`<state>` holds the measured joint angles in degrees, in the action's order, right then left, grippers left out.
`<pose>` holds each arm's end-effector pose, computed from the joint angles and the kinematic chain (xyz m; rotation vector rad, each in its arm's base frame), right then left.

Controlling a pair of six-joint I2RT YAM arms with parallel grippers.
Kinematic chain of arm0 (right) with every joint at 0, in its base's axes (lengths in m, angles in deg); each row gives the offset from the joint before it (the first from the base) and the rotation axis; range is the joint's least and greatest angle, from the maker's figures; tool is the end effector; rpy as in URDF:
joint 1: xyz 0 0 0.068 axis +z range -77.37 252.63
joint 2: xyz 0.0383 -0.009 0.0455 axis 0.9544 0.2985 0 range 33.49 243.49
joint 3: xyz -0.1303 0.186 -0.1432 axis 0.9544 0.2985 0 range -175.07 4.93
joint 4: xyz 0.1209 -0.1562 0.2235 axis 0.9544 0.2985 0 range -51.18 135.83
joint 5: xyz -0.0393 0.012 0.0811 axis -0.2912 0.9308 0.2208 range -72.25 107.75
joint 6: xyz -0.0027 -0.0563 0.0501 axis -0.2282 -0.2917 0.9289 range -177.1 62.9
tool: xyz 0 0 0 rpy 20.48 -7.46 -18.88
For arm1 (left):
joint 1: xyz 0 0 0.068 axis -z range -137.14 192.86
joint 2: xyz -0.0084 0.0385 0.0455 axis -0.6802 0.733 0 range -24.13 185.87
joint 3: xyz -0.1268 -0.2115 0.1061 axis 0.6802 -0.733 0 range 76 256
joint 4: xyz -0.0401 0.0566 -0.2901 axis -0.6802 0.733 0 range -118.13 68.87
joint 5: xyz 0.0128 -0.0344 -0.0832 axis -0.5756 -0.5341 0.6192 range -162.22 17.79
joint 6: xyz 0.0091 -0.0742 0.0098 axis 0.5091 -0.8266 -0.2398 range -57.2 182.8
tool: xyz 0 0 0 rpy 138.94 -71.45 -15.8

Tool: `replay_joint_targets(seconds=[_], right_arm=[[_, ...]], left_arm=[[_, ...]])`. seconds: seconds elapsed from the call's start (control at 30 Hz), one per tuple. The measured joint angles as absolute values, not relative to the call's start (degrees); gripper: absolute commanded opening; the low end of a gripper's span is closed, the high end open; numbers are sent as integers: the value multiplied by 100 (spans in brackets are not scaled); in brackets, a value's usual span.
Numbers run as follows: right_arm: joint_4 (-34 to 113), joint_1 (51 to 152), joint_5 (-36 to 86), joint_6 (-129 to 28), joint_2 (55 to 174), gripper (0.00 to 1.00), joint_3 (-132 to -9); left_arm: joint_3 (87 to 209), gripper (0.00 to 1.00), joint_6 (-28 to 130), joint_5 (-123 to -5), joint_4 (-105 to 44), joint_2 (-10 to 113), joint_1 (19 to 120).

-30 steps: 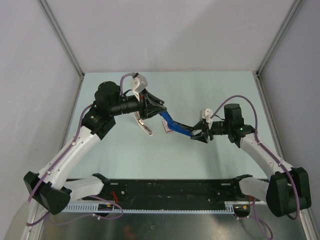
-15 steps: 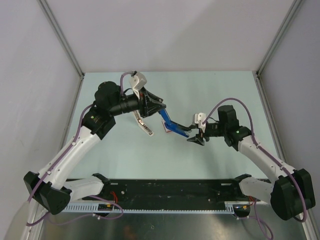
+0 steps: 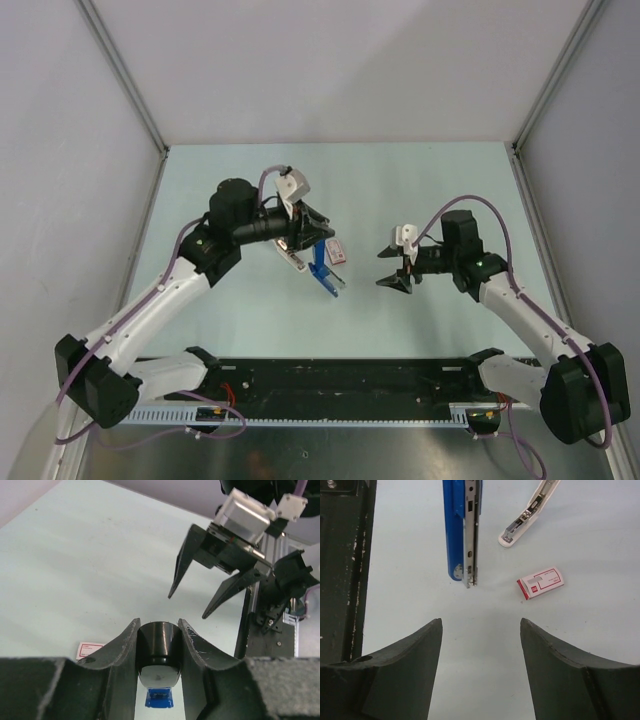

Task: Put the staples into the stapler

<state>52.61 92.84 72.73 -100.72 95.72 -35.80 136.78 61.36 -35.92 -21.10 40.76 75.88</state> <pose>0.2406 0.1439 0.2311 -1.4537 1.3566 0.7769 0.2481 -0.2062 0.3638 0.9411 1.5742 -0.9858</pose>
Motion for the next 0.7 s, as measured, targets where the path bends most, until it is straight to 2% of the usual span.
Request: replay_joint_targets(seconds=[0.4, 0.7], right_arm=[[5293, 9240, 7890, -9554, 9846, 71, -3726], [4758, 9509, 8250, -8747, 10254, 72, -3871]], left_arm=[[13568, 0, 6620, -3054, -2043, 4126, 8001], [13728, 0, 6626, -2670, -2016, 4340, 8193]])
